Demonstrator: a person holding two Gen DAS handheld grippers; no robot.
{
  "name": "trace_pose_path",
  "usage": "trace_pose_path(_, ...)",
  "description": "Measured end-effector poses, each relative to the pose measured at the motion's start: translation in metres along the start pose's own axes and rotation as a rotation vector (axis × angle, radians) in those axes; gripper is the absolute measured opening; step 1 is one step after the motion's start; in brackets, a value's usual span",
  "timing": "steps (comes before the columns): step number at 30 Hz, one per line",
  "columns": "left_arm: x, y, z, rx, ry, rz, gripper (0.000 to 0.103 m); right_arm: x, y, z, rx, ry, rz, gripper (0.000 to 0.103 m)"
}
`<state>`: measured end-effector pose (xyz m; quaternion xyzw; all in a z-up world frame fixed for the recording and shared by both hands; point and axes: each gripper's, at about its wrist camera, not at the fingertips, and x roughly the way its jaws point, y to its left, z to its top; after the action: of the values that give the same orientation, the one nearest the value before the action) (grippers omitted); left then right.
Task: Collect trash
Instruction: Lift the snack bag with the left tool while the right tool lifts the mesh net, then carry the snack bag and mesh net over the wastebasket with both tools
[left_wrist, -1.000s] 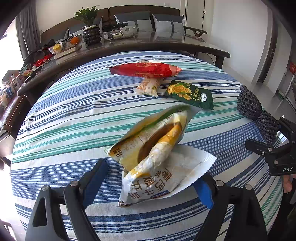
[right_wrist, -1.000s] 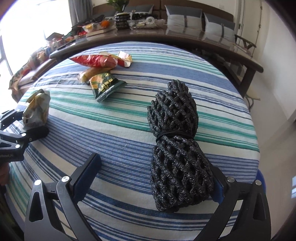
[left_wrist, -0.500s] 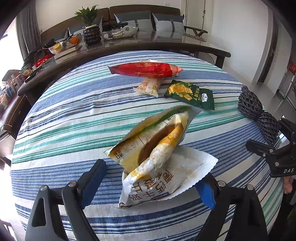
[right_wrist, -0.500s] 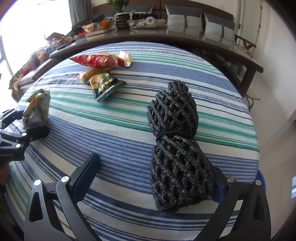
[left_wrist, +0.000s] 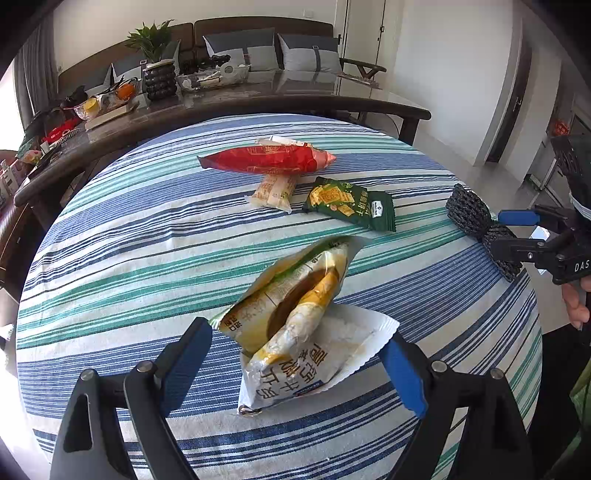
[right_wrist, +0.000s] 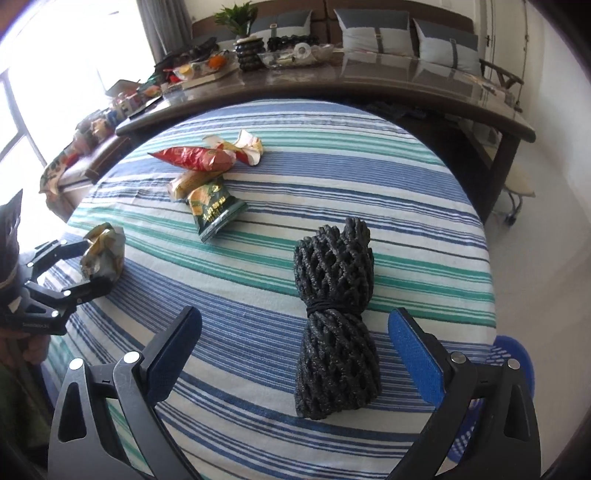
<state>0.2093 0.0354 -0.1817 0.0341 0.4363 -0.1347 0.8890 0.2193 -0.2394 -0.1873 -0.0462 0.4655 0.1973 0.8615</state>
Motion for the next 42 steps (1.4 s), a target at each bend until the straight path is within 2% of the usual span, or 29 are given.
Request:
trace_pose_path(3, 0.003, 0.003, 0.002, -0.007, 0.008, 0.008, 0.088, 0.014, -0.002, 0.016, -0.064, 0.093, -0.035, 0.094)
trace_pose_path(5, 0.005, 0.005, 0.001, -0.012, 0.022, 0.003, 0.075, 0.024, -0.006, 0.024, -0.067, 0.129, -0.057, 0.091)
trace_pose_path(6, 0.006, 0.004, 0.0, -0.009, 0.028, 0.012, 0.072, 0.03, -0.008, 0.026, -0.064, 0.152, -0.061, 0.089)
trace_pose_path(7, 0.007, 0.005, -0.001, -0.005, 0.032, 0.017, 0.066, 0.036, -0.009, 0.028, -0.066, 0.179, -0.058, 0.08)
trace_pose_path(8, 0.007, 0.005, -0.001, -0.004, 0.032, 0.02, 0.061, 0.039, -0.009, 0.028, -0.068, 0.204, -0.052, 0.059)
trace_pose_path(9, 0.005, 0.006, -0.002, -0.008, 0.025, 0.018, 0.059, 0.04, -0.01, 0.028, -0.063, 0.216, -0.048, 0.044)
trace_pose_path(10, 0.002, 0.007, -0.003, -0.013, 0.018, 0.009, 0.054, 0.037, -0.011, 0.027, -0.051, 0.212, -0.052, 0.042)
trace_pose_path(13, -0.004, 0.011, -0.001, -0.038, -0.002, -0.019, 0.04, 0.018, -0.011, 0.022, -0.028, 0.151, -0.036, 0.042)
trace_pose_path(16, -0.011, 0.013, 0.002, -0.075, -0.031, -0.061, 0.035, -0.002, -0.008, 0.018, -0.016, 0.091, -0.013, 0.041)
trace_pose_path(20, -0.022, 0.005, 0.005, -0.085, -0.07, -0.096, 0.032, -0.017, -0.007, 0.013, 0.016, 0.037, 0.038, 0.041)
trace_pose_path(29, -0.033, -0.032, 0.012, -0.084, -0.098, -0.157, 0.03, -0.027, -0.023, -0.003, 0.093, -0.018, 0.073, 0.041)
trace_pose_path(35, -0.044, -0.1, 0.027, -0.023, -0.108, -0.227, 0.03, -0.056, -0.058, -0.007, 0.138, -0.073, 0.022, 0.041)
trace_pose_path(42, -0.039, -0.208, 0.054, 0.071, -0.09, -0.368, 0.03, -0.097, -0.136, -0.031, 0.228, -0.1, -0.134, 0.041)
